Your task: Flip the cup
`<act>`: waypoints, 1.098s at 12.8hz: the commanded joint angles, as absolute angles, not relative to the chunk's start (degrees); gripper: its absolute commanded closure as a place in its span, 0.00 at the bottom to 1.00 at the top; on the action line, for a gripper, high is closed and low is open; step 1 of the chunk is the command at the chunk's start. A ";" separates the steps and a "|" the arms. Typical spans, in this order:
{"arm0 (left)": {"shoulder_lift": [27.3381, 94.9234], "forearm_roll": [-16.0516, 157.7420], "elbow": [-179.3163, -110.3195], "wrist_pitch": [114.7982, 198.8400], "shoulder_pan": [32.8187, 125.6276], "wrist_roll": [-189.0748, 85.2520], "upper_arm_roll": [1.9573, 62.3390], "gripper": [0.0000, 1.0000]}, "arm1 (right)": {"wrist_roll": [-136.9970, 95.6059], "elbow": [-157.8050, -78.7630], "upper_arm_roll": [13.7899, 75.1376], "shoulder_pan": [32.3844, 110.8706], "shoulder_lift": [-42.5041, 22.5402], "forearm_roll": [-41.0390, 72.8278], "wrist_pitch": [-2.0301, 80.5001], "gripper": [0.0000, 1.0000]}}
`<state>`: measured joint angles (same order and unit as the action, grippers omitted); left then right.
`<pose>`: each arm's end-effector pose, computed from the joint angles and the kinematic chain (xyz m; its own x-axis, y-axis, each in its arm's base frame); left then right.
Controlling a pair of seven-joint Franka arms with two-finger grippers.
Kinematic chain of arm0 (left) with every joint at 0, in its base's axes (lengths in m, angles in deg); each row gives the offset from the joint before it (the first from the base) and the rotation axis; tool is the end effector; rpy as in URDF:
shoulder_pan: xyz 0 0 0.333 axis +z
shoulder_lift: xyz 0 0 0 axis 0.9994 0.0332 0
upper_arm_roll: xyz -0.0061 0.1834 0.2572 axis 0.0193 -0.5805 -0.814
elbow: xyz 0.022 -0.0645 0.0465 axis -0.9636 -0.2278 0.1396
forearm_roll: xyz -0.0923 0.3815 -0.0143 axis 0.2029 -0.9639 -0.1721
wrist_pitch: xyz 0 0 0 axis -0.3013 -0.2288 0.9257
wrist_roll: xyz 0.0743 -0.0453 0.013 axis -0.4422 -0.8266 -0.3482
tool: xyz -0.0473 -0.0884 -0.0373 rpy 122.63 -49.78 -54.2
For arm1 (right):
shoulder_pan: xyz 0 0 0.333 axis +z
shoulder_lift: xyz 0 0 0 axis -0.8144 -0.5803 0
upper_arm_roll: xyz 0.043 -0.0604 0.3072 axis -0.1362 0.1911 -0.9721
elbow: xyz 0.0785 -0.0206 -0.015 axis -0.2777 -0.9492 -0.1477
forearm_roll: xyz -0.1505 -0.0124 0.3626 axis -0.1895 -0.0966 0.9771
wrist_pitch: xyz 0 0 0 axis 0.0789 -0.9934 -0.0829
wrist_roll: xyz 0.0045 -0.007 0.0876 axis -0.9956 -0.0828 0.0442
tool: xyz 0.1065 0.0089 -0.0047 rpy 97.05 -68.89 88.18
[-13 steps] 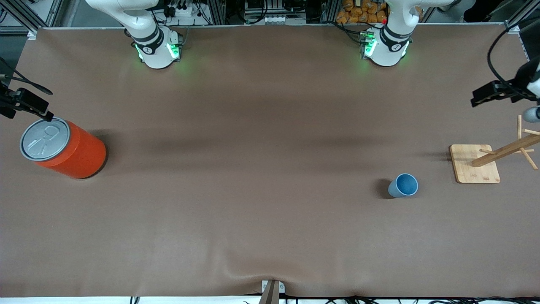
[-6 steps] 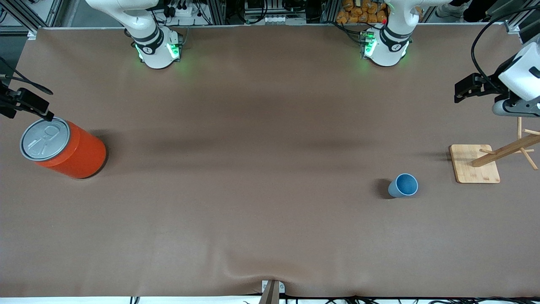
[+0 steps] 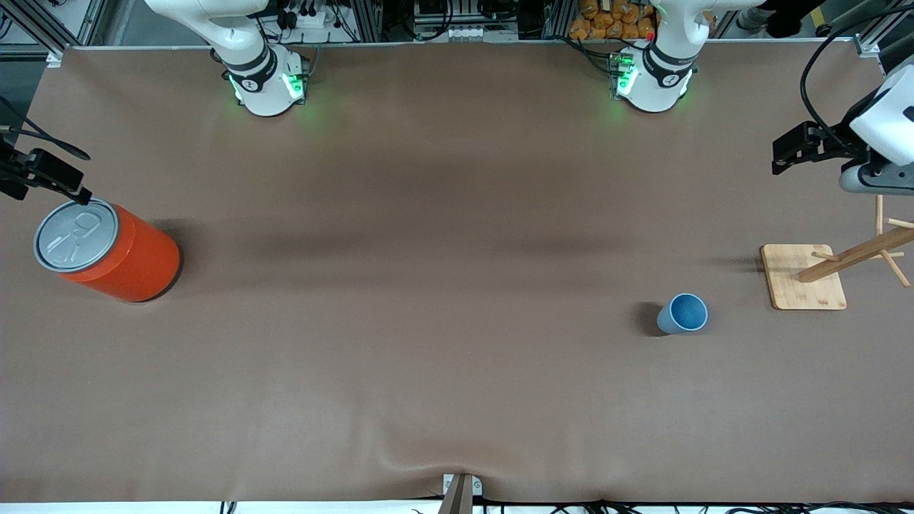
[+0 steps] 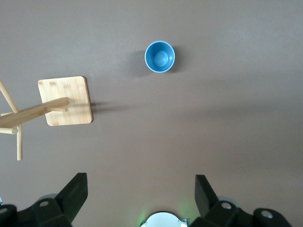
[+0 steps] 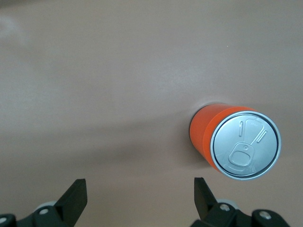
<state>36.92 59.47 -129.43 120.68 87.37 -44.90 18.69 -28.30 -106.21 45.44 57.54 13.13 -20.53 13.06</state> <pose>0.5434 -0.0468 0.6449 0.9916 -0.0990 -0.0838 -0.1025 -0.9940 -0.0386 0.5552 -0.0319 0.6464 0.9939 -0.1042 0.0356 -0.1039 -0.9945 -0.0098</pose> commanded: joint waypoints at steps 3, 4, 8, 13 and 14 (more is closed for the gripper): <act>37.53 60.18 -127.46 120.43 85.72 -48.62 18.74 0.00 | -27.66 -105.48 45.52 57.52 12.78 -20.07 11.68 0.00; 37.62 60.18 -127.46 120.43 85.90 -49.15 18.83 0.00 | -27.66 -105.48 45.52 57.52 12.78 -20.07 11.51 0.00; 37.53 62.46 -127.55 120.43 86.60 -49.15 18.83 0.00 | -27.57 -105.75 45.52 56.99 12.78 -20.07 11.51 0.00; 37.53 62.64 -127.55 120.43 86.52 -48.89 18.92 0.00 | -27.49 -105.83 45.61 56.46 12.78 -20.07 10.80 0.00; 37.53 62.64 -127.55 120.51 86.60 -48.54 18.83 0.00 | -27.49 -105.83 45.61 56.64 12.78 -20.16 10.80 0.00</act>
